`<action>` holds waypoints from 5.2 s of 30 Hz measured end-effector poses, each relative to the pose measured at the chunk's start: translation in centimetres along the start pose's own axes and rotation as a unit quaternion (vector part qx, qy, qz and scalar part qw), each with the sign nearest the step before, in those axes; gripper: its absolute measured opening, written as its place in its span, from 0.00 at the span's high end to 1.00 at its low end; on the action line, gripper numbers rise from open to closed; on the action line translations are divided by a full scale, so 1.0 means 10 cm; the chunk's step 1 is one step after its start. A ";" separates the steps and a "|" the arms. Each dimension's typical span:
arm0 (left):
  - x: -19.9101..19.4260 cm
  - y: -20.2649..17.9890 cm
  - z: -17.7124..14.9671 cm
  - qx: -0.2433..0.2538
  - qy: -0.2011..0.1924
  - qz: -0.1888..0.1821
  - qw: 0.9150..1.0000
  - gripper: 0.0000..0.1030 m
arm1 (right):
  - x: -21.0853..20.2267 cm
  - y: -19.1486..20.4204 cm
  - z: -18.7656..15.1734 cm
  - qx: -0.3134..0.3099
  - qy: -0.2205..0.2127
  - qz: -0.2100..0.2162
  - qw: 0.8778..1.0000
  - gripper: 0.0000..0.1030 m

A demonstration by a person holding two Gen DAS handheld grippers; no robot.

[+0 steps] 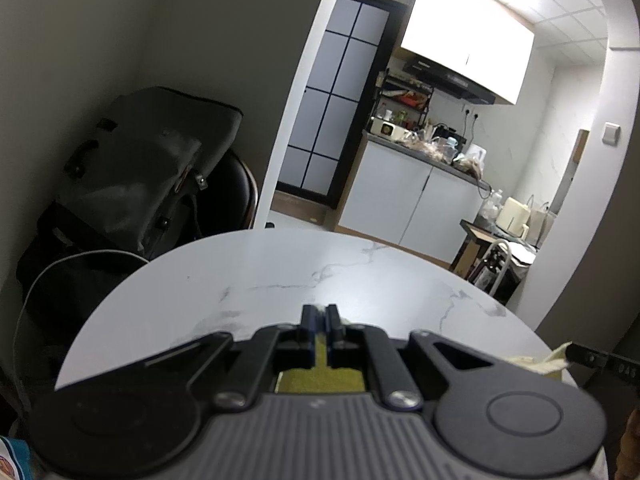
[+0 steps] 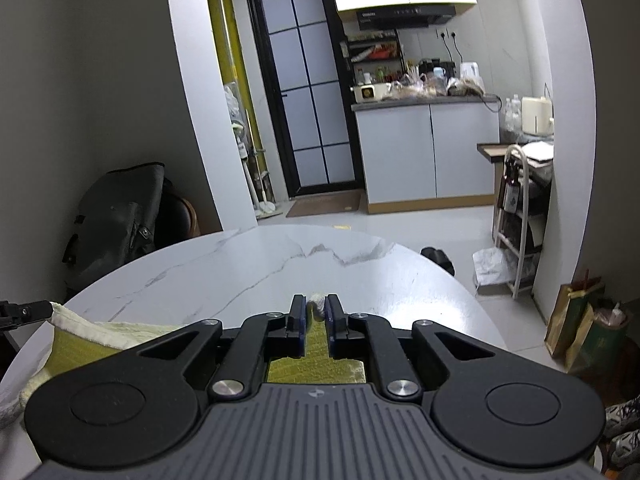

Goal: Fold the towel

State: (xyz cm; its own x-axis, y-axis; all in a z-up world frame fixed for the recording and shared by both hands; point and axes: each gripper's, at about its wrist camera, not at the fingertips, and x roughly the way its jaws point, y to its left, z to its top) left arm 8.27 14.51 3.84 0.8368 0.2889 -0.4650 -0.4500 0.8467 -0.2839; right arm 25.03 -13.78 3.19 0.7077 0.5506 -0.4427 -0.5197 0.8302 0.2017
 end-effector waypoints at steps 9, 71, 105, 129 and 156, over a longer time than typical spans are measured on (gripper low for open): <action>0.19 0.03 0.01 -0.005 0.013 0.006 1.000 0.96 | 0.15 -0.07 0.02 0.018 0.000 -0.007 1.000 0.64; -0.56 -0.25 -0.70 0.070 0.091 0.040 0.993 0.37 | -0.89 0.16 -0.52 -0.036 0.049 -0.009 0.998 0.64; -0.60 -0.34 -0.72 0.109 0.067 0.077 0.989 0.67 | -1.31 0.23 -0.80 -0.045 0.052 -0.002 0.998 0.64; -0.68 -0.28 -0.82 0.101 0.068 0.063 0.991 0.90 | -1.44 0.44 -0.90 -0.060 0.053 0.017 0.997 0.64; -1.24 -0.57 -1.29 0.097 0.054 -0.023 0.994 0.89 | -1.82 0.59 -1.35 -0.084 0.041 0.043 0.995 0.64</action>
State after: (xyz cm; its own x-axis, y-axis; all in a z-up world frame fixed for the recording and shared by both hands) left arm -3.57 0.37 0.43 0.8117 0.2071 -0.5461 -0.3346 0.9313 -0.1441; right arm 2.60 -20.09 0.71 0.6199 0.6041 -0.5008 -0.6541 0.7503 0.0954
